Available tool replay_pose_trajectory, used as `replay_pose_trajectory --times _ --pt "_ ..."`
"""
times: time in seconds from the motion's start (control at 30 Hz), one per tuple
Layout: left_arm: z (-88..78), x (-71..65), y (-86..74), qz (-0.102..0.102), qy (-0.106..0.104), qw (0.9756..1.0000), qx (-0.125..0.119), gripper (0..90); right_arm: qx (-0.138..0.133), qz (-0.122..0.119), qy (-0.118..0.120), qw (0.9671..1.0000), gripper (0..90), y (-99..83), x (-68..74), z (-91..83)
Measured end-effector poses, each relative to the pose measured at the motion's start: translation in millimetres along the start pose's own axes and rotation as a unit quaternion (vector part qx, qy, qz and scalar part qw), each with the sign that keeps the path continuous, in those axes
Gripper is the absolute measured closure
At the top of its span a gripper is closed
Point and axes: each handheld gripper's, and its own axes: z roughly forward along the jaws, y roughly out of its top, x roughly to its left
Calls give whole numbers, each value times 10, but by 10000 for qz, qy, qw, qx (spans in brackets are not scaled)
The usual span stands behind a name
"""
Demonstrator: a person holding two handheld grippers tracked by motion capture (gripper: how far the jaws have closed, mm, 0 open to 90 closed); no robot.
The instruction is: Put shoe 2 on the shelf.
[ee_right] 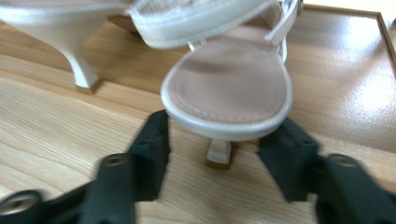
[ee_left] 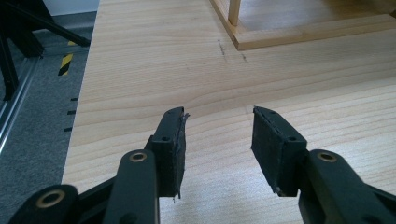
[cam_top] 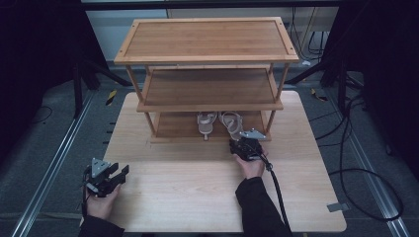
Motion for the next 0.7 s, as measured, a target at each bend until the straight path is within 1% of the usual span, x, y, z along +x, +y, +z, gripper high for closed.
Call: replay_pose_trajectory --times 0.03,0.07,0.13,0.17,0.2,0.23,0.27,0.37,0.43,0.47,0.53,0.57,0.63,0.67,0.7 --pt "3 4 -2 -12 -2 10000 6 539 -22 -17 -13 10000 596 -7 -10 16" --pt "4 6 -3 -18 3 10000 12 539 -33 21 -15 10000 643 -5 -11 21" --pt "3 9 -3 -21 1 10000 14 540 -2 -53 -69 10000 720 -2 -10 44" --pt "3 8 -3 -21 3 10000 13 540 2 -26 -56 10000 749 1 -2 45" --pt "3 7 -3 -18 1 10000 9 540 -41 -6 -48 10000 756 8 5 47" --pt "3 4 -4 -16 0 10000 5 540 -56 -35 -76 9999 762 20 12 50" --pt "3 4 -3 -17 -1 10000 5 541 -65 -1 -28 10000 767 44 32 49" --pt "2 3 -2 -4 -5 10000 0 541 -105 -100 -20 9999 774 103 64 82" --pt "1 5 -3 -13 -9 10000 -1 541 -71 -148 -21 9999 775 137 97 130" --pt "-1 8 -3 -14 -7 10000 0 542 -52 -117 8 9999 774 150 120 156" --pt "-1 11 -4 -25 -9 10000 0 543 -39 -167 42 9998 771 171 161 230" --pt "-1 13 -4 -21 -8 10000 7 543 -40 -134 68 9999 770 176 181 250" --pt "-2 13 -4 -20 -9 10000 9 543 -22 -173 134 9998 766 190 233 311" --pt "-2 11 -4 -24 -12 10000 -2 544 -12 -127 198 9997 767 200 271 332" --pt "-4 11 -4 -24 -12 10000 -5 544 -19 -180 199 9996 769 208 297 362"
